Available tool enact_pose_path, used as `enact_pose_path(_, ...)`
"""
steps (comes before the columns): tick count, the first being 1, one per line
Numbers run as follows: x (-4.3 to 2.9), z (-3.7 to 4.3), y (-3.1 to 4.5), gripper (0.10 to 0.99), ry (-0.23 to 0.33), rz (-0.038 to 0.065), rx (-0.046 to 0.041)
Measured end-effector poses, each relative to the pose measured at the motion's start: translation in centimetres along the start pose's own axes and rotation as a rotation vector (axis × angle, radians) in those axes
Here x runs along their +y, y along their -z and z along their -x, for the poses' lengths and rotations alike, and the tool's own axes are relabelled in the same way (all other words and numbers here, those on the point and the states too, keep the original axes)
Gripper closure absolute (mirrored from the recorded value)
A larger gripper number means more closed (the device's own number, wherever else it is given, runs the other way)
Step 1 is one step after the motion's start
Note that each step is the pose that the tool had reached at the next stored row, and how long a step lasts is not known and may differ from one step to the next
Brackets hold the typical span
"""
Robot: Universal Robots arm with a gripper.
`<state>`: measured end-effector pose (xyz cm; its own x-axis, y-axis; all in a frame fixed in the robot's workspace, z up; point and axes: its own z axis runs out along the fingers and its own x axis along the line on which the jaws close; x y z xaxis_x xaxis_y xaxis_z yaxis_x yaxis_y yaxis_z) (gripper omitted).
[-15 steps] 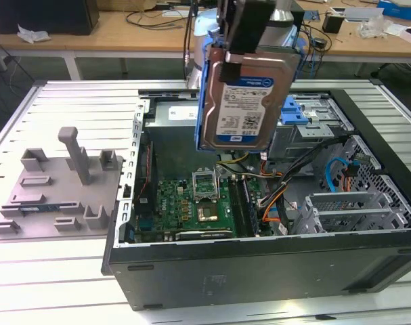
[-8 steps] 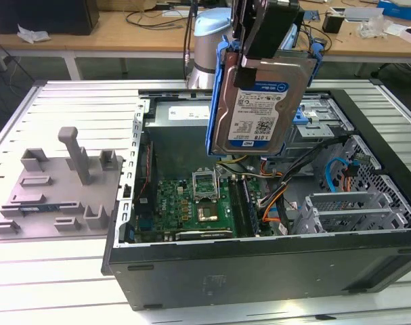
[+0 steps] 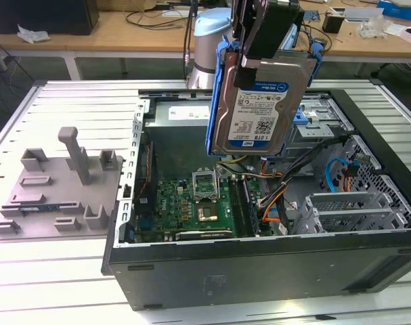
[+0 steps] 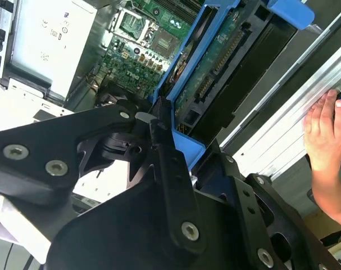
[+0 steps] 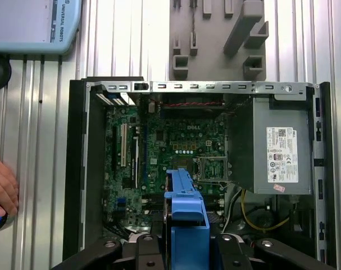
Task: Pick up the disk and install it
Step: 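Insert the disk into the insertion slot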
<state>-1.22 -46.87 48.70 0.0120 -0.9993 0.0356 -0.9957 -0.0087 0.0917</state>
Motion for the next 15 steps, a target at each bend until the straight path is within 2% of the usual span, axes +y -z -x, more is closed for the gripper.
enact_pose_path(15, 0.0, 0.0, 0.0, 0.718, 0.0, 0.0, 0.0001)
